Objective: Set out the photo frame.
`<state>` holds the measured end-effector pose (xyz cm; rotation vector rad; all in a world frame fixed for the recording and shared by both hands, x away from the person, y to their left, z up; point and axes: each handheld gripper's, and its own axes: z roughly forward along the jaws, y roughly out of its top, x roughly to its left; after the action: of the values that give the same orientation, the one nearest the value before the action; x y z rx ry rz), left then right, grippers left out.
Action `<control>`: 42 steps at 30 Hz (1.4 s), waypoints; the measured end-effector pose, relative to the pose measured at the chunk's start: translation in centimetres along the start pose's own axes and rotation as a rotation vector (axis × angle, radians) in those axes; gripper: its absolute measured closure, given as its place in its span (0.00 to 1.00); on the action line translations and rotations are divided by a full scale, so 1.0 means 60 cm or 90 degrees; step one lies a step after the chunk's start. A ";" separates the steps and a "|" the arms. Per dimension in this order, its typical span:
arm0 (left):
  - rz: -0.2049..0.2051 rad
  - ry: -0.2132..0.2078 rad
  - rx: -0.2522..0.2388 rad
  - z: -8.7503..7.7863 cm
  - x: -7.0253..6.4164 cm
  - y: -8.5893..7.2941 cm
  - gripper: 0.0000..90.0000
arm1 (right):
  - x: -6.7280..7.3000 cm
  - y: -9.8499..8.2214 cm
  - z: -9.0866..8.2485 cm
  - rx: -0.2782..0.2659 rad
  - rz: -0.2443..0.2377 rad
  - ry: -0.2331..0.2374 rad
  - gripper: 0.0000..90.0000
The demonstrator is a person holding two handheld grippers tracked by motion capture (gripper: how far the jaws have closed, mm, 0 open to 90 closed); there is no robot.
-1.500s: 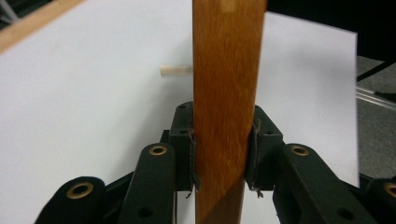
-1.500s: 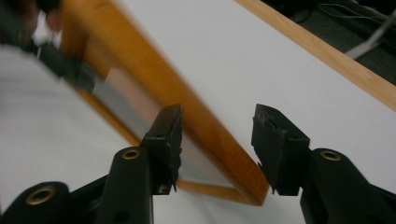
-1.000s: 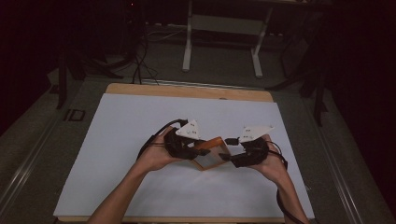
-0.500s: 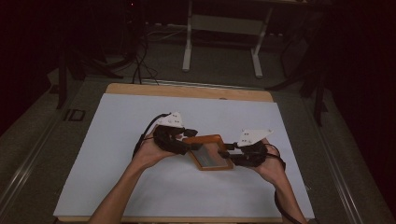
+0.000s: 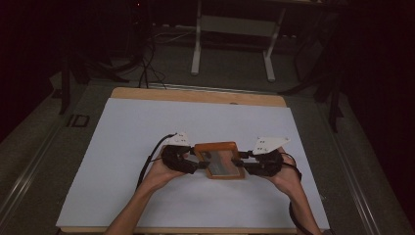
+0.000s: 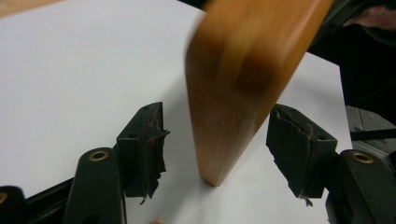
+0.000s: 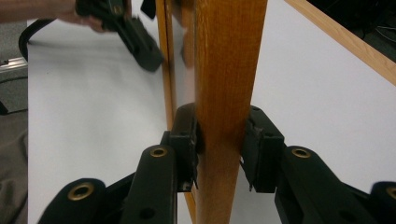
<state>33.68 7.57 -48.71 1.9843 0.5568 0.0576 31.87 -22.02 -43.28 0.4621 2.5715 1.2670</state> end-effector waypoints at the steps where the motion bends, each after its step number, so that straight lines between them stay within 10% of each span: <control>1: 0.001 -0.002 0.006 0.006 -0.002 -0.002 0.43 | -0.001 -0.001 0.000 -0.002 0.002 0.000 0.76; 11: 0.028 -0.010 0.040 0.026 -0.011 -0.003 0.69 | -0.007 -0.015 -0.006 -0.001 0.012 0.003 0.76; 42: -0.022 0.038 0.042 -0.045 -0.037 -0.026 0.71 | 0.019 -0.008 0.034 -0.064 0.049 0.031 0.72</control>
<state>30.39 9.51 -48.32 2.0419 0.6393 0.0787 31.40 -20.39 -44.94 0.5204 2.5365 1.4428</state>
